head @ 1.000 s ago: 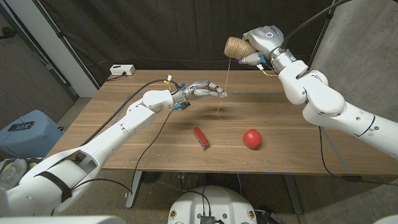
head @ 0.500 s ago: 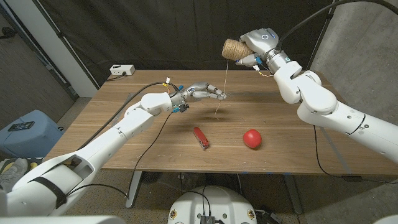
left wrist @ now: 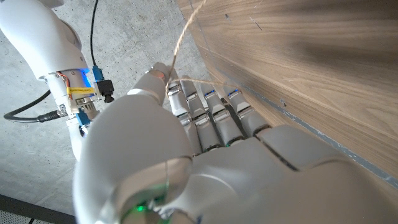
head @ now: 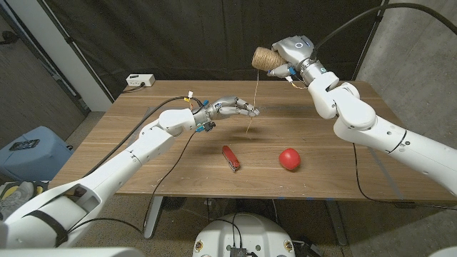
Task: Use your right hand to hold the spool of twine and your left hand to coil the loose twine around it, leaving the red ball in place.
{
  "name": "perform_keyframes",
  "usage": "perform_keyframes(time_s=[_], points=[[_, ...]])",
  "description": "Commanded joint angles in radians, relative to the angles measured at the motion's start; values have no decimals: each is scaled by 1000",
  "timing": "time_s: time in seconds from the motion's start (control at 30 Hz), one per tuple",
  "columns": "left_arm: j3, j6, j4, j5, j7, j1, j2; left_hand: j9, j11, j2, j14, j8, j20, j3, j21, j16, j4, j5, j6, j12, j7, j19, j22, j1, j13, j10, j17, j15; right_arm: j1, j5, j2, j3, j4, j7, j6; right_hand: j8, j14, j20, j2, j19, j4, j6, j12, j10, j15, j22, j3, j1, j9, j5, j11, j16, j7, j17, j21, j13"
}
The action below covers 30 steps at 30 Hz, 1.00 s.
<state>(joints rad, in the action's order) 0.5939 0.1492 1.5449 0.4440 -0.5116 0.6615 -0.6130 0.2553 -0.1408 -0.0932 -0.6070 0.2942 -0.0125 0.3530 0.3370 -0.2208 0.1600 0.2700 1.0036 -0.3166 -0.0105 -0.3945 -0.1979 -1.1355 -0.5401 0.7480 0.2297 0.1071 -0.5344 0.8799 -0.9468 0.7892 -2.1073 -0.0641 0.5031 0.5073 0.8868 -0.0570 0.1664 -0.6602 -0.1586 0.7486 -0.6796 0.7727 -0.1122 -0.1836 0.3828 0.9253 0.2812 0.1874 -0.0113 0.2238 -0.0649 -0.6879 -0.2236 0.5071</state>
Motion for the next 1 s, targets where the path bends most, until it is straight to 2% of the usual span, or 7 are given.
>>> perform_keyframes(time_s=[0.03, 0.1, 0.6, 0.8, 1.0], points=[[-8, -12, 59, 17, 7, 35, -19, 3, -1, -1, 2, -2, -2, -2, 3, 1, -2, -3, 1, 1, -1, 8, -3, -1, -3, -5, 4, -1, 26, 2, 36, 31, 51, -2, 8, 9, 4, -5, -154, -4, 1, 137, -6, 84, -110, -2, 0, 151, 3, 7, -83, -5, 133, -5, -1, 5], [-6, -17, 66, 20, 3, 37, -21, 3, -1, -1, 2, -2, -2, -3, 3, 1, -2, -3, 0, 1, -1, 8, -3, -1, -3, -5, 4, 0, 26, 0, 36, 33, 55, -3, 9, 9, 4, -5, -154, -4, 0, 137, -5, 85, -109, -2, 0, 151, 2, 7, -90, -5, 133, -5, -1, 5], [-3, -29, 102, 17, 14, 47, -31, 3, 0, 0, 3, -2, 0, -3, 3, 2, -1, -3, 0, 1, 0, 10, -3, -1, -4, -3, 3, -1, 28, -22, 41, 42, 79, -11, 13, 9, 7, -6, -153, -5, 1, 136, -4, 84, -109, -2, 0, 152, 1, 6, -84, -6, 133, -5, -2, 6], [-1, -27, 93, 20, 6, 40, -29, 3, -1, -1, 3, -2, 0, -2, 3, 2, -1, -3, -1, 2, -1, 10, -3, -1, -4, -4, 3, 0, 35, -29, 48, 46, 97, -16, 12, 9, 7, -6, -154, -6, 0, 136, -4, 85, -109, -2, 0, 153, 1, 6, -80, -5, 135, -6, -2, 6], [0, -22, 72, 20, -2, 27, -21, 3, -1, 0, 4, -2, -1, -3, 4, 2, -2, -3, -1, 2, -1, 10, -3, 0, -4, -5, 3, 0, 46, -35, 58, 52, 117, -19, 7, 10, 9, -7, -154, -6, 1, 136, -2, 84, -109, -2, 0, 153, 1, 6, -86, -5, 134, -6, -2, 4]])
